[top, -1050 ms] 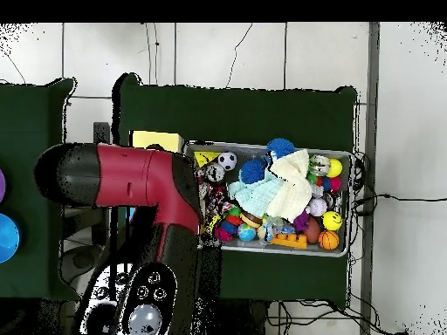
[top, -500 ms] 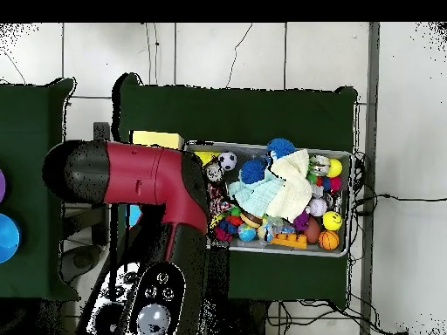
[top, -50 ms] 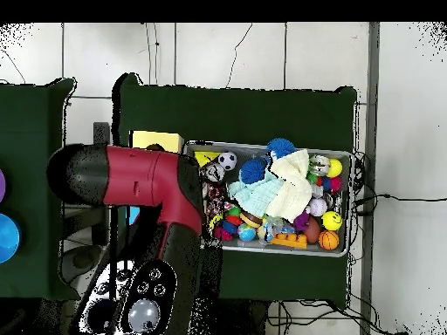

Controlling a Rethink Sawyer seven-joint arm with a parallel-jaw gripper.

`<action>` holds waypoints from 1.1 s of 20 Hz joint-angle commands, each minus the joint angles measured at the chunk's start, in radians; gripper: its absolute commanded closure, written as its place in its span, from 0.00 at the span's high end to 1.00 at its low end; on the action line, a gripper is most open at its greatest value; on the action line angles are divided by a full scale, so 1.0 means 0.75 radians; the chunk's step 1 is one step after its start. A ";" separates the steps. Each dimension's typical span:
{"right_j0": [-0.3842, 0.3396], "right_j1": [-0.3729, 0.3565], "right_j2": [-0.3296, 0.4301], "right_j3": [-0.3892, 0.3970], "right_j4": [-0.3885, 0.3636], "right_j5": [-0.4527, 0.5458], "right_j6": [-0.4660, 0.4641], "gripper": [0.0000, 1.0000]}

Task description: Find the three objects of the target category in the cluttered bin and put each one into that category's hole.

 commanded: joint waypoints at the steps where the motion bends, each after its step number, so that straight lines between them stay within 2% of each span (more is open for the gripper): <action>1: 0.059 0.098 -0.015 0.008 0.077 0.060 0.569 0.00; 4: 0.100 0.120 -0.064 -0.041 0.082 0.106 0.665 0.00; 13: 0.092 0.226 -0.056 -0.182 0.136 -0.052 0.788 0.00; 16: 0.074 0.236 -0.040 -0.192 0.138 -0.086 0.779 0.00; 19: 0.044 0.223 -0.023 -0.191 0.122 -0.095 0.718 0.00; 22: -0.020 0.209 0.011 -0.239 0.111 0.006 0.607 0.00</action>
